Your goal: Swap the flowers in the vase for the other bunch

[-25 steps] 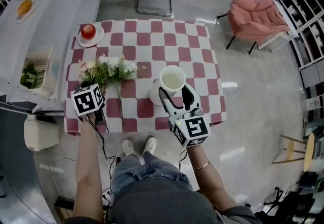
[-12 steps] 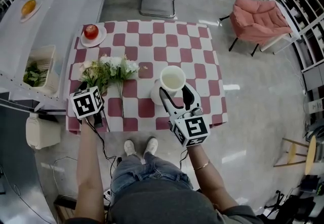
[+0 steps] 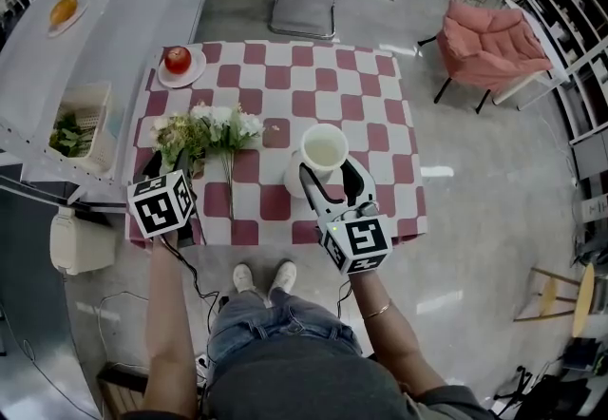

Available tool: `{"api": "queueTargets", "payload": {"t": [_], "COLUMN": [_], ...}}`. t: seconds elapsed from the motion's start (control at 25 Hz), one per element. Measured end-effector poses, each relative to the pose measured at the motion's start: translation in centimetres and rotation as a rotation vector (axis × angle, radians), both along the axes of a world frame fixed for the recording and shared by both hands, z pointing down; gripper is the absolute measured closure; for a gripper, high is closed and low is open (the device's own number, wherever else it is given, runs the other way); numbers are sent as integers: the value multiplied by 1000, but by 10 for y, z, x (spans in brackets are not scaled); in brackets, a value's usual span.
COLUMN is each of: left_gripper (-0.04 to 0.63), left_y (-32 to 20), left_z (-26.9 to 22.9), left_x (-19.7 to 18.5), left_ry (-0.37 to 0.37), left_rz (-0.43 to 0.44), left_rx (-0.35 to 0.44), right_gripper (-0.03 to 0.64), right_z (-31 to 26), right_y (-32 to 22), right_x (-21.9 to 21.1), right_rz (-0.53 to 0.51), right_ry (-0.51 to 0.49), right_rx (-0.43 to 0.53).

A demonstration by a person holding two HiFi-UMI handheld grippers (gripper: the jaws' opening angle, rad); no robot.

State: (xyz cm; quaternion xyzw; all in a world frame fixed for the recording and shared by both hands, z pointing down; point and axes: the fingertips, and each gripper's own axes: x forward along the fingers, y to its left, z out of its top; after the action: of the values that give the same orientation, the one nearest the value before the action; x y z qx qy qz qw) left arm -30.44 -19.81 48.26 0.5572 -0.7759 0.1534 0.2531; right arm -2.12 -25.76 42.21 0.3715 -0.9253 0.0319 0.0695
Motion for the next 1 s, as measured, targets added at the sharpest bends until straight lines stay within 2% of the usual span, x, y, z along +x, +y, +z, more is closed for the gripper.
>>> {"api": "queueTargets", "payload": {"t": [0.16,0.56,1.0], "left_gripper": [364,359,347], "left_y": [0,-29,-51], "left_z": [-11,10,54], "left_x": [18,69,86], "left_ry": [-19,44,104], "left_rz": [35,125,124], "left_rx": [21,3,-62], "right_gripper": [337,337,337], "right_z": [1,3,2], "right_y": [0,1,1], "right_x": [1,2,2], "right_rz": [-5,-13,-13], "right_ry": [-1,2,-1], "right_rx": [2,4,6]}}
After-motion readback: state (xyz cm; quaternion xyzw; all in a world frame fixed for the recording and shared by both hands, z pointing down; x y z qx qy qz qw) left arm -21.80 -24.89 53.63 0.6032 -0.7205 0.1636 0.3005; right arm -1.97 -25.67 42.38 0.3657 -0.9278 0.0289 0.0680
